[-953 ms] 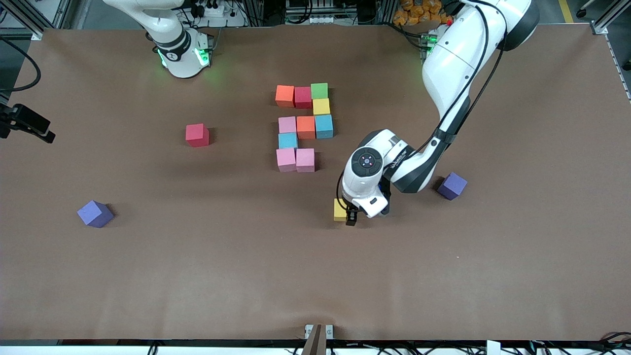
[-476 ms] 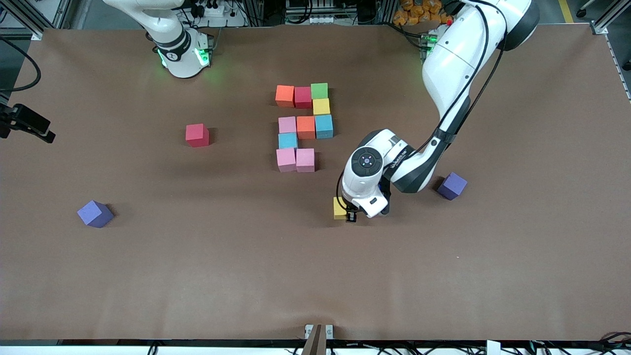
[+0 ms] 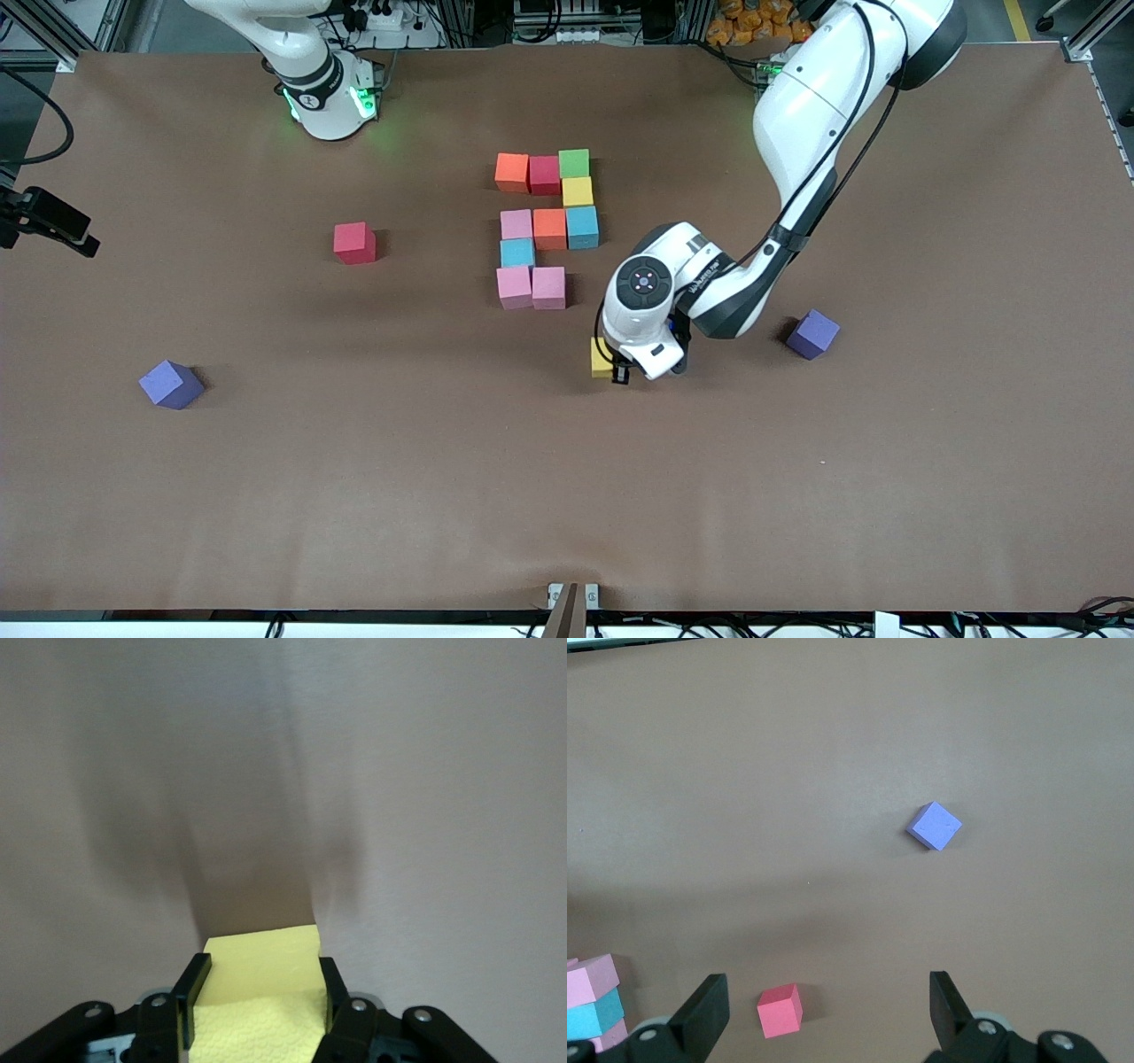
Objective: Form number 2 with 11 blocks
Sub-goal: 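Lower the yellow cube beside the pink cube and open the left gripper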
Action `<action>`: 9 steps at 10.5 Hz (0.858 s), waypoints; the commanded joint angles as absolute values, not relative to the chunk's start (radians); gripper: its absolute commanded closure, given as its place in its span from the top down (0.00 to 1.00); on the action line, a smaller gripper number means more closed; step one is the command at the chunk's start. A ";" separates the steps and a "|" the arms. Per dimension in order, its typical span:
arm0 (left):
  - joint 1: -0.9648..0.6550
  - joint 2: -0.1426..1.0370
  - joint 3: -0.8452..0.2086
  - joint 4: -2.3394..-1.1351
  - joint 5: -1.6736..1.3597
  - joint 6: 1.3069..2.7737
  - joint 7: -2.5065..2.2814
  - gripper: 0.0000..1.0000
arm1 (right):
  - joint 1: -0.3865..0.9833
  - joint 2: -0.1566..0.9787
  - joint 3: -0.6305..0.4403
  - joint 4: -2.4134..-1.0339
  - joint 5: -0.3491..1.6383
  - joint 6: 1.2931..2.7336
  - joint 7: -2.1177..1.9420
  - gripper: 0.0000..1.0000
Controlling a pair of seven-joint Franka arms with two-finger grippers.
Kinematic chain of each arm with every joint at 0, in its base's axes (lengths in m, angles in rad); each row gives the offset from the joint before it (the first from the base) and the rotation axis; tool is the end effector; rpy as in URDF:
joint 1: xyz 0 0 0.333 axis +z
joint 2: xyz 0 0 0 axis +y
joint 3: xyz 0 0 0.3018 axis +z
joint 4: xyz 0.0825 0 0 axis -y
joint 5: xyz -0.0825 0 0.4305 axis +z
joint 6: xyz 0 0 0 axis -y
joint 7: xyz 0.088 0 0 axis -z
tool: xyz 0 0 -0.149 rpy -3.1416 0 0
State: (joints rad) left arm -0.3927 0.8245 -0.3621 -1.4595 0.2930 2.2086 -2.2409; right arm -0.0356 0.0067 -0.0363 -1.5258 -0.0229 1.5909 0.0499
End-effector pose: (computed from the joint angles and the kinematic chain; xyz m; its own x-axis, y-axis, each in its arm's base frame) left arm 0.5733 -0.4735 0.1317 0.1563 0.9876 -0.0160 0.9871 -0.1567 -0.0315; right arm 0.6063 -0.0470 0.5896 0.9909 -0.1209 0.0594 -0.1223 -0.9923 0.0202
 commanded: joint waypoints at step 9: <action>-0.399 0.614 -0.413 -1.813 0.222 2.345 -2.359 0.00 | -0.044 0.009 -0.026 -1.519 -0.012 1.582 0.051 1.00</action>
State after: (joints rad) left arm -0.3946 0.6427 -0.4108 -1.7644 0.2395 2.3103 -2.3232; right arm -0.0354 0.0089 -0.0343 -1.5269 -0.0227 1.5901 0.0499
